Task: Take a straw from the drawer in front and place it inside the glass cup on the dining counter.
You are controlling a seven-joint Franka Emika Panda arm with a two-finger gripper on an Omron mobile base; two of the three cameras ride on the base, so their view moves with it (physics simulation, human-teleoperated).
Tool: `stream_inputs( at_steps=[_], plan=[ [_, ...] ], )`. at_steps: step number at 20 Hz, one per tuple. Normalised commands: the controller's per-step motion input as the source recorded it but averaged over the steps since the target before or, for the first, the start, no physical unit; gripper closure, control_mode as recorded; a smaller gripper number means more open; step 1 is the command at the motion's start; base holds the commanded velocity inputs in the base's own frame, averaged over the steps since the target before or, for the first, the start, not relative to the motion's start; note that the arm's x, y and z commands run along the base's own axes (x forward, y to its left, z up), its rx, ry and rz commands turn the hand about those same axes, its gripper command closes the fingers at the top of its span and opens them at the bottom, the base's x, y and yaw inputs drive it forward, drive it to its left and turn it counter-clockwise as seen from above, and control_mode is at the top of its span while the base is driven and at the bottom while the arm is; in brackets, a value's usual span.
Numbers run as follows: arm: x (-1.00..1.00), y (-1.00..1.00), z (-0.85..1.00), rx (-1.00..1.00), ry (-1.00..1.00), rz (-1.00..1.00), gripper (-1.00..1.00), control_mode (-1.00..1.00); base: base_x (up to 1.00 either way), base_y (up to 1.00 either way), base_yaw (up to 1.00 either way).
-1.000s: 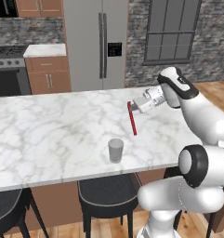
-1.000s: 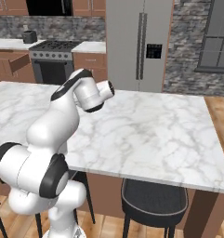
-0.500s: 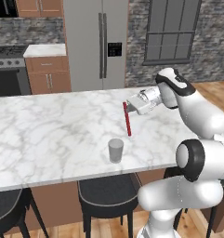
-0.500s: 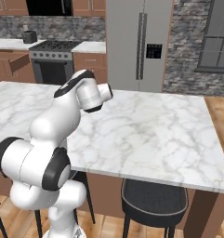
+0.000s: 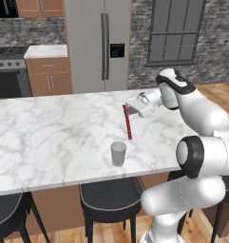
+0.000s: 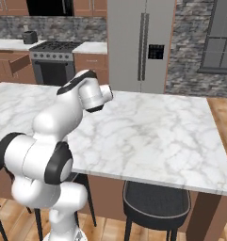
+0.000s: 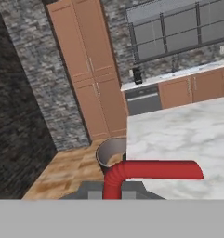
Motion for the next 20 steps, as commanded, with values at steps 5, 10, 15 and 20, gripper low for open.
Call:
stream_inputs(
  at_steps=[5, 10, 15, 20],
  plan=[
    [0.02, 0.19, -0.08, 0.09, 0.00, 0.05, 1.00, -1.00, 0.00, 0.00, 0.00],
    [0.10, 0.05, -0.17, 0.07, 0.00, 0.04, 1.00, -1.00, 0.00, 0.00, 0.00],
    [0.17, 0.00, -0.25, 0.00, 0.00, 0.04, 1.00, -1.00, 0.00, 0.00, 0.00],
    [0.28, 0.00, -0.23, 0.00, 0.00, 0.04, 1.00, -1.00, 0.00, 0.00, 0.00]
  ],
)
